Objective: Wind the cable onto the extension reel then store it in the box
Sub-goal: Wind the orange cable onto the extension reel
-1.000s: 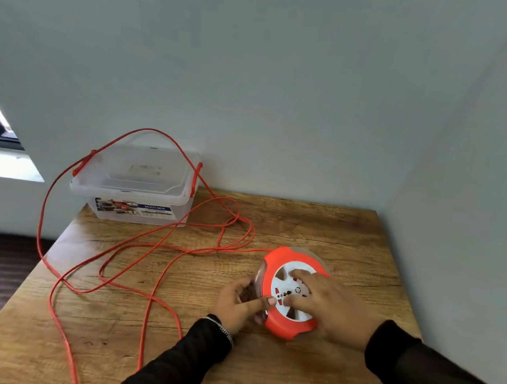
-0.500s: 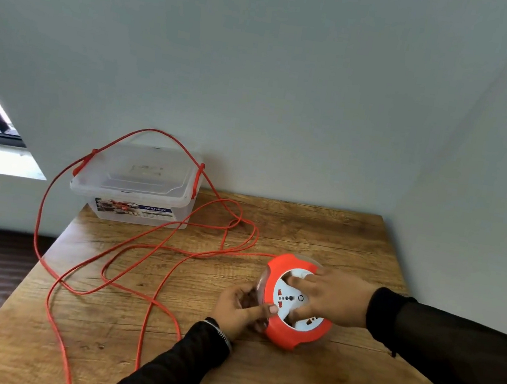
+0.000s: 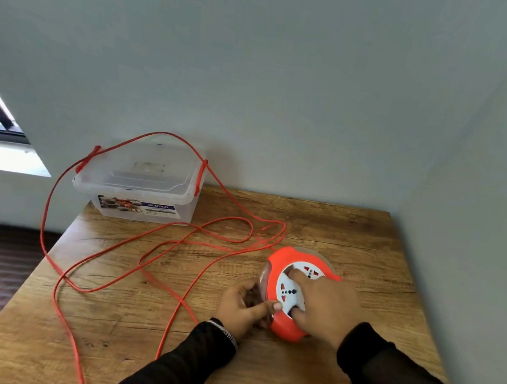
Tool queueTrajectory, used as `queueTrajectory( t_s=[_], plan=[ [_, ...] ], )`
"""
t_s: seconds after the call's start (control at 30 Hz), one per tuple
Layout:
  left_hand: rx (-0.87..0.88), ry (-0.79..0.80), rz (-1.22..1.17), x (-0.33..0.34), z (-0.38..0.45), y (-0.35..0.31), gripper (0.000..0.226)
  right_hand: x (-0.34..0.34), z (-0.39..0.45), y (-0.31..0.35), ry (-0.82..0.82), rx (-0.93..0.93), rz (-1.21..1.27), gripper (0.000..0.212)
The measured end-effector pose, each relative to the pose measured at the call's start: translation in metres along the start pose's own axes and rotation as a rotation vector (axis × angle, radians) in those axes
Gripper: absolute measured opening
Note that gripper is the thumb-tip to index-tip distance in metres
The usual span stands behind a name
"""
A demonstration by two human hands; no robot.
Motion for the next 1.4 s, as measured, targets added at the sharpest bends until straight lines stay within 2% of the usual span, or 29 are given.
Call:
queueTrajectory(
  t_s=[0.17,0.3,0.43,0.5,0.6,0.7,0.77,0.83,0.9,1.0,1.07,1.13,1.2,1.27,1.33,1.4],
  plan=[
    [0.032,-0.013,0.032,0.000,-0.001,-0.003,0.019,0.000,-0.007,0.003,-0.015,0.304,0.126,0.066],
    [0.051,-0.017,0.027,-0.001,-0.002,-0.003,0.018,0.005,-0.009,0.002,0.063,0.485,0.226,0.070],
    [0.035,-0.022,0.020,0.001,-0.002,-0.001,0.025,0.013,-0.011,-0.007,0.273,0.658,0.637,0.073],
    [0.033,-0.029,0.024,0.000,-0.001,0.000,0.029,0.015,-0.015,-0.007,0.340,0.735,0.851,0.058],
    [0.048,-0.035,0.036,-0.001,0.000,0.002,0.029,0.019,-0.021,-0.005,0.354,0.868,1.115,0.032],
    [0.056,-0.041,0.037,-0.001,0.000,0.003,0.026,0.024,-0.028,0.001,0.419,0.990,1.351,0.023],
    [0.062,-0.038,0.031,-0.001,0.000,0.003,0.025,0.024,-0.033,0.010,0.480,1.062,1.593,0.018],
    [0.075,-0.035,0.028,-0.001,0.000,0.001,0.022,0.020,-0.035,0.019,0.421,1.159,1.907,0.015],
    [0.085,-0.044,0.014,-0.002,-0.001,0.001,0.020,0.018,-0.035,0.026,0.275,1.225,2.169,0.017],
    [0.090,-0.064,-0.054,-0.003,-0.001,0.001,0.024,0.017,-0.033,0.022,0.106,1.201,2.296,0.016],
    [0.092,-0.068,-0.082,-0.003,-0.001,0.001,0.030,0.016,-0.036,0.013,0.171,1.152,2.160,0.013],
    [0.100,-0.061,-0.071,-0.003,-0.001,0.001,0.034,0.019,-0.042,0.002,0.312,1.052,1.793,0.014],
    [0.102,-0.051,-0.056,-0.002,0.000,0.003,0.037,0.017,-0.044,-0.012,0.331,0.869,1.353,0.012],
    [0.090,-0.051,-0.051,-0.003,0.000,0.003,0.037,0.003,-0.038,-0.023,0.185,0.592,0.890,0.004],
    [0.082,-0.046,-0.024,-0.004,0.000,0.003,0.034,-0.014,-0.029,-0.021,0.053,0.203,0.372,0.031],
    [0.071,-0.024,0.003,-0.003,-0.001,0.003,0.031,-0.025,-0.023,-0.008,0.051,-0.139,0.088,0.047]
  ],
)
Point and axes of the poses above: each hand's wrist, its own z-axis towards the middle knuckle, its own x-axis out of the palm, y = z × x, the point moved 6 cm from there along z, towards the middle knuckle, and after that the axes turned 6 degrees about -y, right-handed, at the moved point
